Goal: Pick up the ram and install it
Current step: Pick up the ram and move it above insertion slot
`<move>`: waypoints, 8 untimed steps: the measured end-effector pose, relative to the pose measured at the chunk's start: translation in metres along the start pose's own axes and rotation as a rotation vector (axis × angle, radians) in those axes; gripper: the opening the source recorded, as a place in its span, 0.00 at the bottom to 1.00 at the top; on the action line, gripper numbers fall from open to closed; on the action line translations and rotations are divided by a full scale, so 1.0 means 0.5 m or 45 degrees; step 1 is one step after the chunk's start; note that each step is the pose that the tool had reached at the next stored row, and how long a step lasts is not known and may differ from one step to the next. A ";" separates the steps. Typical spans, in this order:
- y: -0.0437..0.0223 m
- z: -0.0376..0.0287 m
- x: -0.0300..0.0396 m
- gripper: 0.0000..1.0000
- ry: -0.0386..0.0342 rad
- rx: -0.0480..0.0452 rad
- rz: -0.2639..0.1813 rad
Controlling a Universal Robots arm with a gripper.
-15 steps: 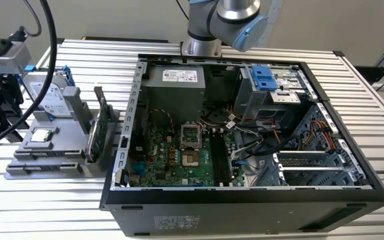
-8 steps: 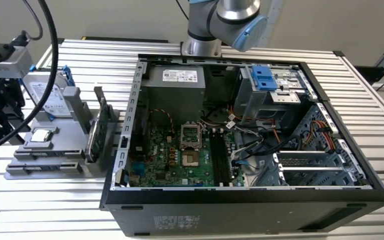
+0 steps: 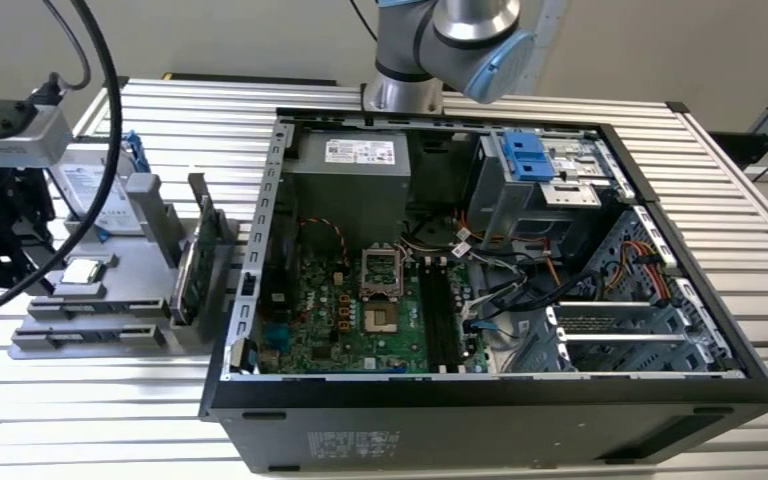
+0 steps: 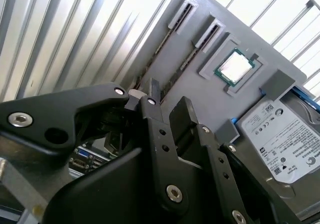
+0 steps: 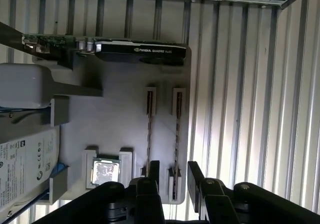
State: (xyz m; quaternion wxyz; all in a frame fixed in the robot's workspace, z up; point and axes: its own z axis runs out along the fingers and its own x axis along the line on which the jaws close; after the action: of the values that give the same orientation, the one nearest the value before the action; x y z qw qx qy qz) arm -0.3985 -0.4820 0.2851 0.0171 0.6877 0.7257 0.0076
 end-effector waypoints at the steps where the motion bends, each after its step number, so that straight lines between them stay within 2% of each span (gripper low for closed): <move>1: 0.000 0.001 0.000 1.00 -0.0001 0.000 0.000; 8: -0.001 0.013 0.000 1.00 0.0000 0.000 0.000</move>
State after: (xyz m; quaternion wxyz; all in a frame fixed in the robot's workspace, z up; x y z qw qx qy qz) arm -0.3985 -0.4820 0.2785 0.0171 0.6877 0.7257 0.0076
